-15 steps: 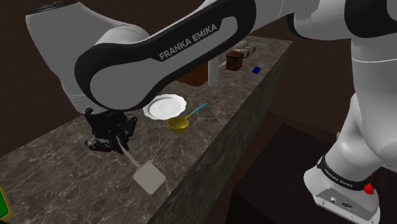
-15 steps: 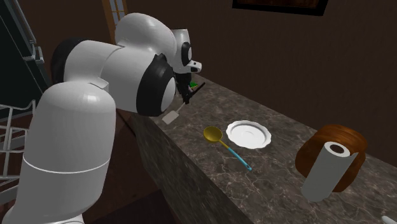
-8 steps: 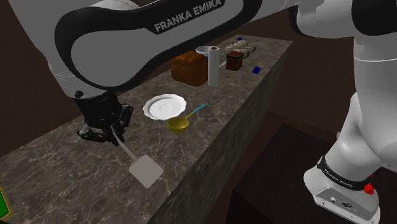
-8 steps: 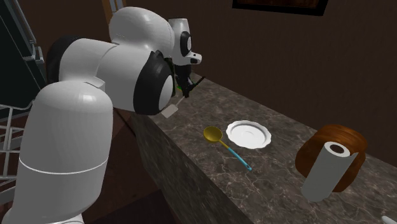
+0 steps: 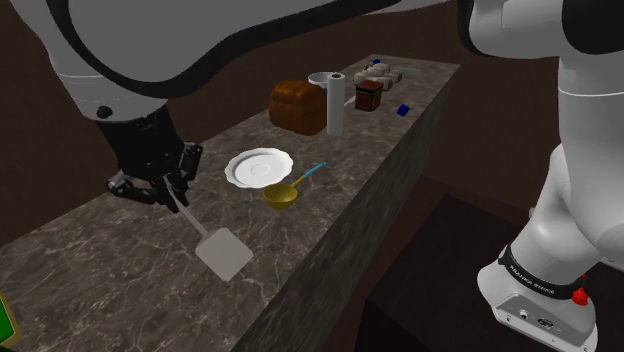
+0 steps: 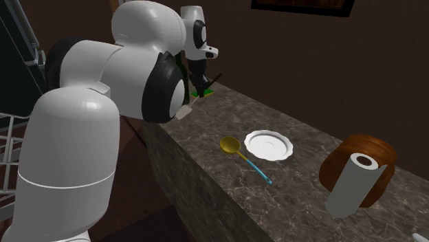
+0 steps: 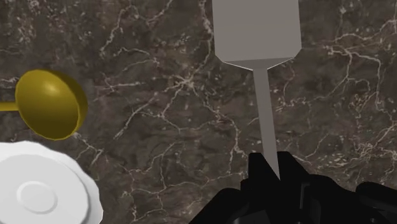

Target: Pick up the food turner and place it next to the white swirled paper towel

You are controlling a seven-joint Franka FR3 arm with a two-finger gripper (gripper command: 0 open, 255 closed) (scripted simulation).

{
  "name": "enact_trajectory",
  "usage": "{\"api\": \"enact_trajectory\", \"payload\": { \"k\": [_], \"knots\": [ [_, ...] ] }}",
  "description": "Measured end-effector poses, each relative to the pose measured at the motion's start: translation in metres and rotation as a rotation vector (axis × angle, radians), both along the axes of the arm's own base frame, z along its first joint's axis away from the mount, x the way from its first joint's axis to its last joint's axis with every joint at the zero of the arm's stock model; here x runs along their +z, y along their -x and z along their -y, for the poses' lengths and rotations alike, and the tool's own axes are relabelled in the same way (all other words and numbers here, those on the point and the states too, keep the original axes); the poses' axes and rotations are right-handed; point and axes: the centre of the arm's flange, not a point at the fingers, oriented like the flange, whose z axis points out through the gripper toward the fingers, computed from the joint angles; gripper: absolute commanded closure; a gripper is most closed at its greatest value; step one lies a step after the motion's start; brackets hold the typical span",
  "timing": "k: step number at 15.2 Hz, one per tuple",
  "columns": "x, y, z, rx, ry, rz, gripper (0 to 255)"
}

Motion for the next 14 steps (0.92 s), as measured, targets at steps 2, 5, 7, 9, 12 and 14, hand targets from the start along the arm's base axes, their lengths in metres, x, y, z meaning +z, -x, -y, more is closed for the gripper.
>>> {"api": "enact_trajectory", "payload": {
  "k": [2, 5, 7, 9, 12, 14],
  "knots": [
    [0.009, -0.001, -0.001, 0.0, 0.0, 0.0, 255],
    [0.025, -0.001, 0.0, 0.0, 0.0, 0.0, 255],
    [0.035, 0.0, 0.0, 0.0, 0.0, 0.0, 255],
    [0.046, -0.001, -0.001, 0.0, 0.0, 0.0, 255],
    [0.063, 0.0, 0.0, 0.0, 0.0, 0.0, 255],
    [0.074, 0.001, 0.0, 0.0, 0.0, 0.0, 255]
  ]
}}
